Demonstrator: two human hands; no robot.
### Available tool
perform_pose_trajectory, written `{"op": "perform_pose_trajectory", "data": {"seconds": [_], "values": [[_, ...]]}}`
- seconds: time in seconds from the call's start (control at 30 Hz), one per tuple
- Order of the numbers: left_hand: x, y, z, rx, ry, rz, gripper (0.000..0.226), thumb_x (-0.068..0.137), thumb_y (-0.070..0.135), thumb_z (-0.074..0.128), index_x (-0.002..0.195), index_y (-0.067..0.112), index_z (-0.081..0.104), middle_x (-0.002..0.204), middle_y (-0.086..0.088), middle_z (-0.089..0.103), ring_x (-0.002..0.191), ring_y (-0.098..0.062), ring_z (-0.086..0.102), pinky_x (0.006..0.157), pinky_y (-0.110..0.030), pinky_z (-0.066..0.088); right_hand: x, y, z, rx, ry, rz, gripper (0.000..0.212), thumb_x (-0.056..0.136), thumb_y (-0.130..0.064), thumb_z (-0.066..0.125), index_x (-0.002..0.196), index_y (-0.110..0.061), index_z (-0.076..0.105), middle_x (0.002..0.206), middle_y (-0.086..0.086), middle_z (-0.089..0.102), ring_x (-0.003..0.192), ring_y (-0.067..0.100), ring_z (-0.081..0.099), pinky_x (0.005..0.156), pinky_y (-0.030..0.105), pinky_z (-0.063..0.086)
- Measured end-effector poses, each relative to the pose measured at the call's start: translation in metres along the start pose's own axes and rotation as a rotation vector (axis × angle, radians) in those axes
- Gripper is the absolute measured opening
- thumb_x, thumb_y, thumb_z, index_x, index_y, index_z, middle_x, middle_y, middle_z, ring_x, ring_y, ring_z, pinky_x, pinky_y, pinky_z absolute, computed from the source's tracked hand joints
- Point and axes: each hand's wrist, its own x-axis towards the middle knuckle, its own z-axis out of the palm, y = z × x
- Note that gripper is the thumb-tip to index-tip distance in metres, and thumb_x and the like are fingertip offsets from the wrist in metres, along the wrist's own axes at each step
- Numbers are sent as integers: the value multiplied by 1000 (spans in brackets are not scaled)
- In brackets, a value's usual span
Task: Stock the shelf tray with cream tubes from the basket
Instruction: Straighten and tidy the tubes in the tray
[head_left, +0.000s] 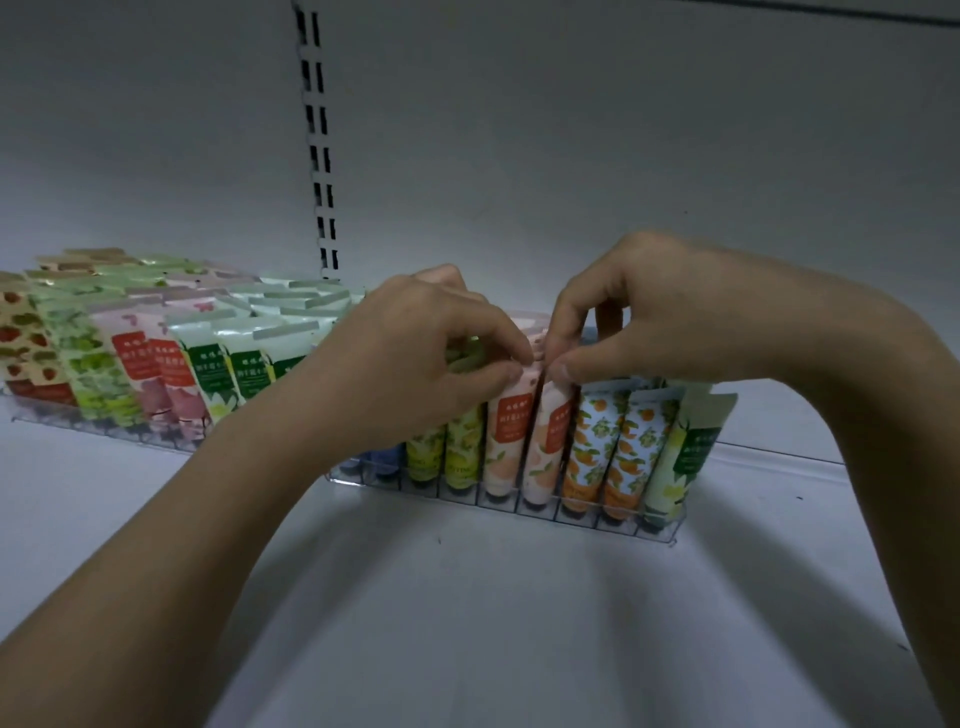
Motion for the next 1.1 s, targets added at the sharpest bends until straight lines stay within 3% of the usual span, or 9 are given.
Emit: {"op": "perform_pose_trajectory", "data": {"seconds": [0.33, 0.47, 0.53, 0.63, 0.73, 0.9, 1.1], "values": [[-1, -2, 8, -10, 55, -12, 14, 81, 28, 73, 94, 31, 77, 76, 9, 64, 79, -15, 57, 71, -42, 51, 3, -1, 6, -38, 47, -16, 10, 72, -44, 67, 74, -36, 72, 69, -28, 64, 59, -4, 58, 47, 7, 41], [1, -2, 7, 15, 31, -26, 19, 81, 36, 66, 97, 35, 75, 79, 2, 63, 76, -15, 55, 70, -41, 51, 3, -2, 9, -55, 81, -2, 3, 74, -39, 68, 72, -37, 71, 67, -32, 62, 57, -8, 57, 48, 3, 39], [0, 0, 3, 17, 20, -62, 21, 80, 39, 63, 97, 35, 75, 79, 3, 59, 76, -11, 54, 72, -35, 50, 2, -5, 9, -76, 95, -2, 2, 77, -38, 69, 75, -37, 70, 69, -29, 64, 61, -8, 59, 50, 3, 41], [-5, 5, -3, 12, 50, -21, 14, 83, 31, 68, 95, 28, 76, 72, 30, 48, 74, 10, 50, 70, -3, 35, -6, -8, 8, -106, 197, -25, 5, 84, -35, 68, 85, -32, 72, 75, -16, 67, 60, -10, 58, 53, 4, 41], [3, -4, -17, -52, 94, -141, 10, 88, 36, 64, 94, 36, 72, 79, 29, 59, 81, 11, 53, 66, -5, 35, -9, -3, -4, -114, 287, 3, 12, 86, -40, 64, 86, -31, 71, 77, -16, 67, 57, -5, 58, 52, 4, 39], [33, -18, -44, -71, -48, -154, 7, 87, 36, 67, 82, 37, 72, 73, 25, 64, 75, 7, 57, 56, -4, 40, -4, 2, -11, -91, 276, 53, 5, 86, -30, 68, 84, -29, 73, 75, -17, 68, 57, -2, 59, 53, 7, 41], [74, -24, -42, -33, -446, -106, 5, 83, 35, 72, 80, 33, 74, 72, 30, 66, 66, 13, 59, 51, 0, 36, 14, 0, -27, -44, 138, 178, 8, 84, -27, 72, 80, -34, 74, 78, -24, 69, 59, -5, 61, 45, 5, 39]]}}
